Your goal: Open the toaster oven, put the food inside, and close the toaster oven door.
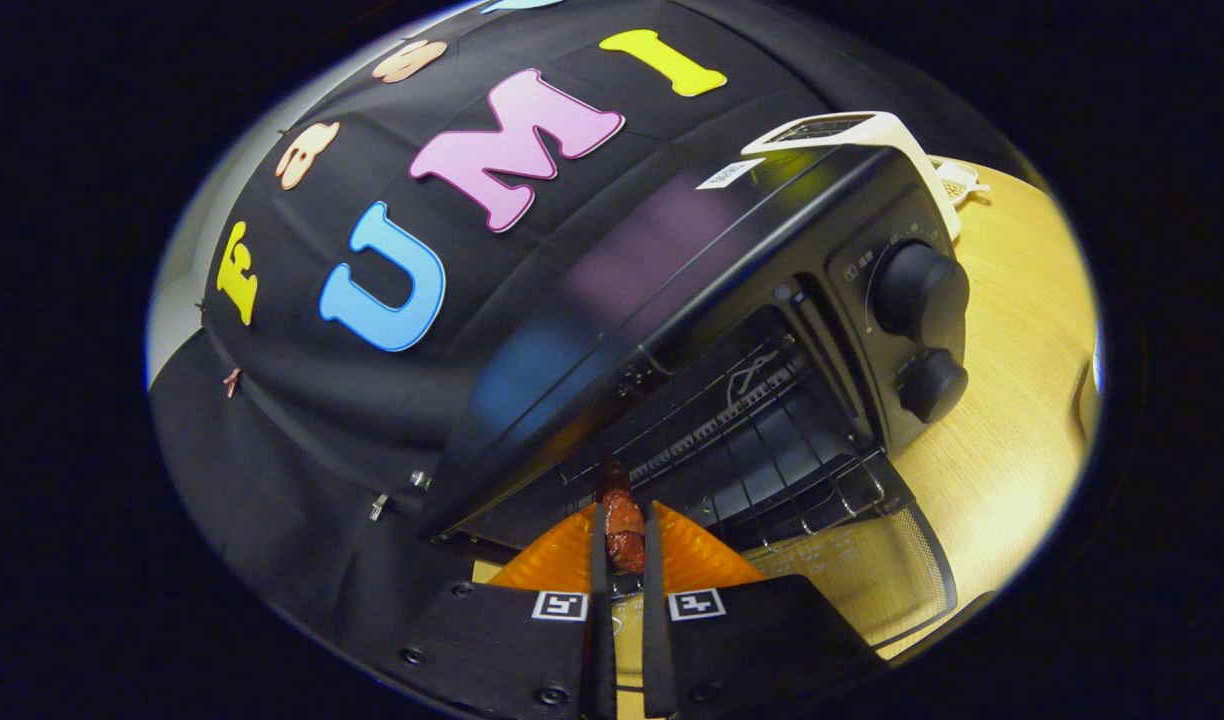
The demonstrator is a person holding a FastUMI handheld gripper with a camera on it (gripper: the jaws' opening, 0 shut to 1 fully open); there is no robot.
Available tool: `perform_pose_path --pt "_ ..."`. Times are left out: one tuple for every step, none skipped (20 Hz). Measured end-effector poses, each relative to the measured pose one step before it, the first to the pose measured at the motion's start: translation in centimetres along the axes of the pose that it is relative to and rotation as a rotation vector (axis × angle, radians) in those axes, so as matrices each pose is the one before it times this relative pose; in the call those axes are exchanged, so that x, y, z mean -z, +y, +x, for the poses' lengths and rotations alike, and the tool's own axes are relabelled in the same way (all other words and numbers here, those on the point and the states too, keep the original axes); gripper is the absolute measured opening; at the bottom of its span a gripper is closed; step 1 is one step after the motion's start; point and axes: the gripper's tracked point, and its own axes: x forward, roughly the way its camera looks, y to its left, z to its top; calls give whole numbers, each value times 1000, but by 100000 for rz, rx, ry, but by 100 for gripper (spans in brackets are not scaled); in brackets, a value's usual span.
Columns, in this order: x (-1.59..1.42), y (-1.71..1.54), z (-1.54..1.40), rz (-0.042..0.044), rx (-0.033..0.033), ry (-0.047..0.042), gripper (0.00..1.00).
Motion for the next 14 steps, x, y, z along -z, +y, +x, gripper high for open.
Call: perform_pose_path --pt "-141 -367 255 51 353 -428 15" --pt "-4 -417 604 -1338 2333 -1344 18" --pt "-732 -693 -453 -2964 3198 -1976 27" --pt "-417 -514 -213 -3233 2068 -2470 37" --pt "-459 -688 153 -2040 1139 -1771 46" --pt "-156 -49 -420 -536 205 -789 53" --pt "-216 31 -243 284 -163 -350 60" --pt "-159 360 -1026 352 -30 279 65" --pt "-196 -62 -438 206 2 301 74" --pt "-155 33 -520 -44 32 150 80" --pt "-190 73 -583 170 -270 324 85" --pt "-308 249 -777 1747 -818 -506 90" --pt "-411 356 -833 2000 -1173 -1429 97" --pt "-150 214 -822 91 -115 -933 97"
